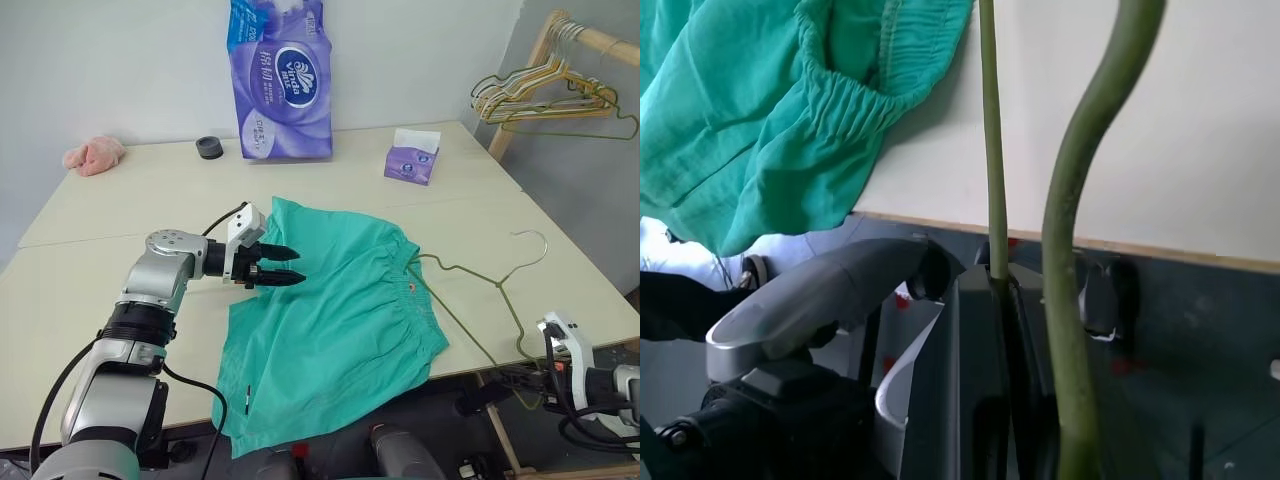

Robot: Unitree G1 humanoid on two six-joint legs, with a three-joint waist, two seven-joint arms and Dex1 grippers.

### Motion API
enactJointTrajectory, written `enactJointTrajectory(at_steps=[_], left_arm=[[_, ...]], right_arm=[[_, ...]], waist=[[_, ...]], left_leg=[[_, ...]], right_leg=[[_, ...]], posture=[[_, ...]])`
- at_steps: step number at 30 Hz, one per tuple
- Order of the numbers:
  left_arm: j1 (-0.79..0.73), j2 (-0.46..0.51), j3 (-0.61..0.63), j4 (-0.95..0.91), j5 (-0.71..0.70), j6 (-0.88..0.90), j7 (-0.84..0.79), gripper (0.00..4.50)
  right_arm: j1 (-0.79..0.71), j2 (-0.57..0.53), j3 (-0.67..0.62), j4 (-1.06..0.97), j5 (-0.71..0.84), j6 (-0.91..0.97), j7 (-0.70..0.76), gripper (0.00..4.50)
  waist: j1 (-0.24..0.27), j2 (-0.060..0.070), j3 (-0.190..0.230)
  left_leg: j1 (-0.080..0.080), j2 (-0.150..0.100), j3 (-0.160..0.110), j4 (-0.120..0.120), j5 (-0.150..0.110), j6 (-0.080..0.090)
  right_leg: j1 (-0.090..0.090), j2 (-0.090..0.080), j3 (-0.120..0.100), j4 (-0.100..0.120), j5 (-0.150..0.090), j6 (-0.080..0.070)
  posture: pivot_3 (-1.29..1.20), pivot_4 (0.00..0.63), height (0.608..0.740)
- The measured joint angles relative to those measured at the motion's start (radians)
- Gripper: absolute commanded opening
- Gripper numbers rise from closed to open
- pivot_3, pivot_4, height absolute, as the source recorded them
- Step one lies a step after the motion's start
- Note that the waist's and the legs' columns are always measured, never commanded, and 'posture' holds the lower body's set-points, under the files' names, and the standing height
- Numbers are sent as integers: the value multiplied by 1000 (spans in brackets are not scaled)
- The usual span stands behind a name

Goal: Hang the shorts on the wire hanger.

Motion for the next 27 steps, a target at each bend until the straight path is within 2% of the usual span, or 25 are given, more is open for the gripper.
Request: enactJointTrajectory(at_steps=[12, 27], left_arm=[[5, 0, 0, -6, 2, -5, 1, 3066], [32, -4, 2, -32, 0, -40, 39, 3066]], right_arm=[[-24, 70, -60, 58, 17, 28, -91, 0], [-124, 93, 5, 81, 46, 57, -113, 0]], waist=[[0, 0, 0], [2, 0, 0]], left_leg=[[0, 0, 0, 0, 0, 0], [0, 0, 0, 0, 0, 0]], right_leg=[[0, 0, 0, 0, 0, 0], [0, 0, 1, 0, 0, 0]], posture=[[-206, 59, 740], [-189, 60, 740]])
